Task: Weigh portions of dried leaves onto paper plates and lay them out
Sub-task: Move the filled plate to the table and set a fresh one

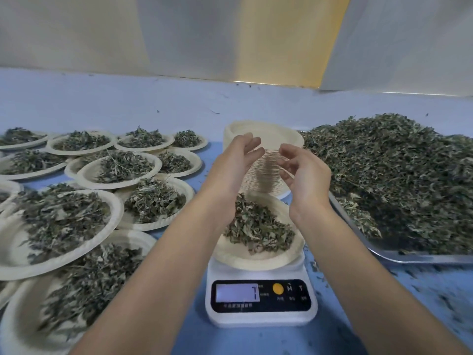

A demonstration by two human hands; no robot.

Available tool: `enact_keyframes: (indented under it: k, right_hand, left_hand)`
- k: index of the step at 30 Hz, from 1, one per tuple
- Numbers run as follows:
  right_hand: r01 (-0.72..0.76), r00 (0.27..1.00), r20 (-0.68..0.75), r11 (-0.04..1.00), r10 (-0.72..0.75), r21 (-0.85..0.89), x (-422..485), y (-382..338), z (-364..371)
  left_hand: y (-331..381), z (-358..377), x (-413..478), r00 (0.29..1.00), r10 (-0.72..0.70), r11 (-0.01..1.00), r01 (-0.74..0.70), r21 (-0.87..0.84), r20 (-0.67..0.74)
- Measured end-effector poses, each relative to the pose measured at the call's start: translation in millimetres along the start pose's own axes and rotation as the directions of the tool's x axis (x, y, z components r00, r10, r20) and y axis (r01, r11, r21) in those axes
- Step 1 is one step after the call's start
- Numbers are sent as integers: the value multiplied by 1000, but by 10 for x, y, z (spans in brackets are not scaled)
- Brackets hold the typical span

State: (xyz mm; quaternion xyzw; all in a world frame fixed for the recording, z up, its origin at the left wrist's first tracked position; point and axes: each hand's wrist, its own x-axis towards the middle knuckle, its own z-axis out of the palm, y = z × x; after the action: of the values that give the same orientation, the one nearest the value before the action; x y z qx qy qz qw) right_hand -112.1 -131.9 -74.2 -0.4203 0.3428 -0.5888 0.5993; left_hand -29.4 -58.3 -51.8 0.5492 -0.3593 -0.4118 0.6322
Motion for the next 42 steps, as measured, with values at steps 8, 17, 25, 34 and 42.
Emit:
enact_keyframes:
  k: [8,17,25,34,42]
  right_hand:
    - [-22,996,89,1000,23,-6,-13,-2,-119]
    - [137,970,239,909,-42,-395,-31,187,-397]
    - [44,978,207,918,42,-395,17,282,-450]
    - [-33,975,205,965,89,-259,16,295,-452]
    - [-40,974,209,975,87,-219,3,189,-318]
  left_hand:
    - [-38,-94,-28,994,51,996,-58,-68,-96]
    - [-355,-386,-52,873,277,957,-210,202,-401]
    - [-494,-479,53,926,44,995,-9,95,-374]
    - [-515,-508,83,921,-112,992,81,-99,-374]
    - [-346,-641,44,949,-207,960,150,-238,-239]
